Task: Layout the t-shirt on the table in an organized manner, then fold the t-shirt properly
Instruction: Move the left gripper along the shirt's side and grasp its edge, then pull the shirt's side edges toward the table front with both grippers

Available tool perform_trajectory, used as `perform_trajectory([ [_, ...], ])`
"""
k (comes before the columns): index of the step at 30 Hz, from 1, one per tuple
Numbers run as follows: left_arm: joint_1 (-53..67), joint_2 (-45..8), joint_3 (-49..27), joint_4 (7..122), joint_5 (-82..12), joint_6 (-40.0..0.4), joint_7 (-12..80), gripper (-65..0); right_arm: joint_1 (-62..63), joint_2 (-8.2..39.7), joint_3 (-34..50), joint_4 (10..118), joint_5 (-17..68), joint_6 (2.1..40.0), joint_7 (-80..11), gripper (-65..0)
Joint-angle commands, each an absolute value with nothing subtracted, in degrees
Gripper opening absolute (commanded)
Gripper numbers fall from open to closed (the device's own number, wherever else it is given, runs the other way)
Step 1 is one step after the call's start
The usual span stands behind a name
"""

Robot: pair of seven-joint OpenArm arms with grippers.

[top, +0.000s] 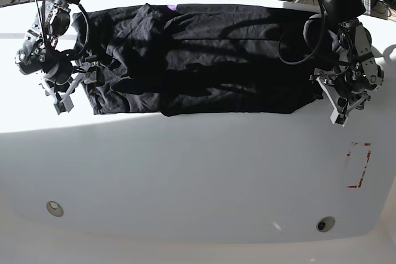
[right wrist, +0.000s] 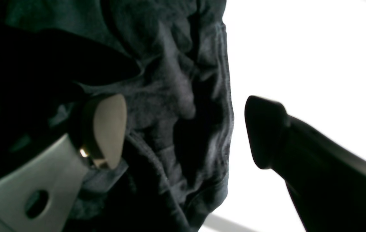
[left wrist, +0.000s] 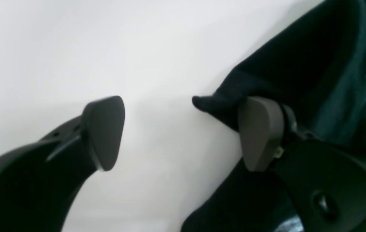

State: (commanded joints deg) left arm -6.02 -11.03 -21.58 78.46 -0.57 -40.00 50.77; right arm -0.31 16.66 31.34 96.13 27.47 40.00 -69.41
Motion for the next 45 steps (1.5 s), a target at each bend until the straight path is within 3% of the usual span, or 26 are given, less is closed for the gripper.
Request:
perform_trajectory([
  [3, -6.02, -11.03, -20.62, 78.46, -0.57, -40.00, 50.77, -18.3, -0.31, 16.66, 31.34, 96.13, 27.47, 40.00, -69.41, -9.5],
  [11, -6.11, -10.95, -18.86, 78.37, -0.48, -40.00, 50.77, -50.3, -0.13, 16.66, 31.43, 96.13, 27.47, 40.00, -69.41, -9.5],
  [18, -6.20, -10.95, -18.86, 78.37, -0.22, -40.00, 50.77, -64.4, -0.04, 16.66, 31.52, 96.13, 27.47, 40.00, -69.41, -9.5],
  [33, -7.25, -12.18, -19.03, 80.66, -0.22, -40.00, 50.86, -65.0, 4.88, 16.75, 31.87, 95.87, 27.38, 40.00, -69.41, -8.9],
  [45, -6.90, -12.35, -19.03, 83.74, -0.13, -40.00, 51.03, -65.0, 13.85, 16.57, 31.34, 80.31, 21.05, 40.00, -66.07, -8.7],
])
